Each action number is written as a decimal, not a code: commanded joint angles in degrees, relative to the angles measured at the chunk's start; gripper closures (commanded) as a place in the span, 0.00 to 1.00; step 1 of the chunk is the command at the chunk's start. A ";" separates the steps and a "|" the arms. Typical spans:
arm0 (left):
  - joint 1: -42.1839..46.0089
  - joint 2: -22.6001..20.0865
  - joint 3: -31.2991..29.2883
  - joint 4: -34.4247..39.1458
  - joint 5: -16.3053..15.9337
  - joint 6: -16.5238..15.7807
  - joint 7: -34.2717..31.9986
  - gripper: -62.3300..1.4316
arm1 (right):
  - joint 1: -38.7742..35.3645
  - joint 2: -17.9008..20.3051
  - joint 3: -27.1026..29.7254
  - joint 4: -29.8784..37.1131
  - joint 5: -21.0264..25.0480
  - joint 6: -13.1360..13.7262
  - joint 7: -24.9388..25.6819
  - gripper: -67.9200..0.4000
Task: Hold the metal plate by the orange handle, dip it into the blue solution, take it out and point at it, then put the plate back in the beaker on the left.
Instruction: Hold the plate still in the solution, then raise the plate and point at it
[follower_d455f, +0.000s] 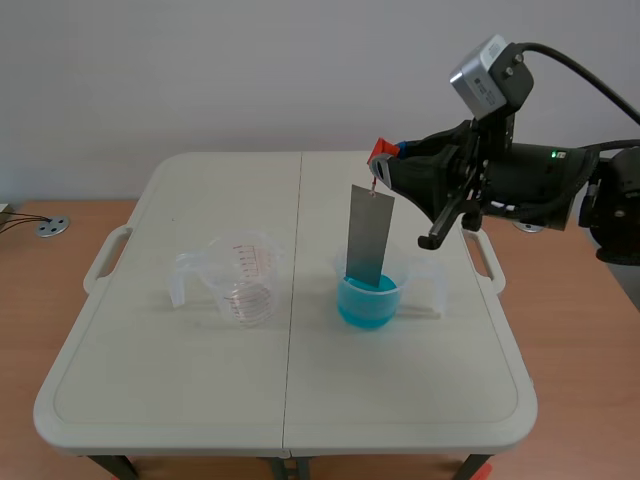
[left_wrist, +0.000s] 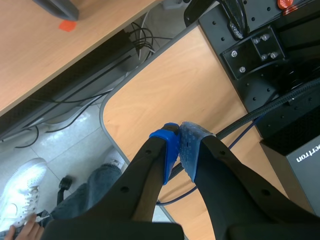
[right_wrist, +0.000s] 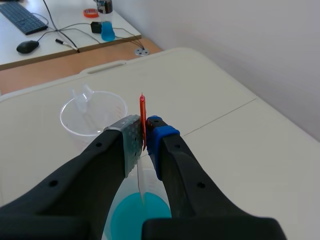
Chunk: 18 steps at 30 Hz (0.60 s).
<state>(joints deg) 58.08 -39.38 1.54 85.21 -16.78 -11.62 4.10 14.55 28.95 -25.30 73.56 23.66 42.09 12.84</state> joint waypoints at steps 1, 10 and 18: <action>-0.17 0.15 0.39 0.61 -0.15 -0.17 -0.42 0.93 | 1.01 1.40 1.11 2.01 1.31 0.63 0.83 0.97; -0.20 0.11 0.35 1.36 -0.13 -0.13 -1.92 0.93 | 0.98 3.26 2.54 6.78 2.95 0.63 0.66 0.97; -0.17 0.09 -3.72 8.98 -0.13 -0.13 -1.90 0.93 | 1.01 4.52 3.67 11.04 4.24 0.63 -0.11 0.97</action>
<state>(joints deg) 58.11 -39.38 -0.95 92.29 -16.78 -11.64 2.90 14.55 32.73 -22.46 83.46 26.63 42.30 11.92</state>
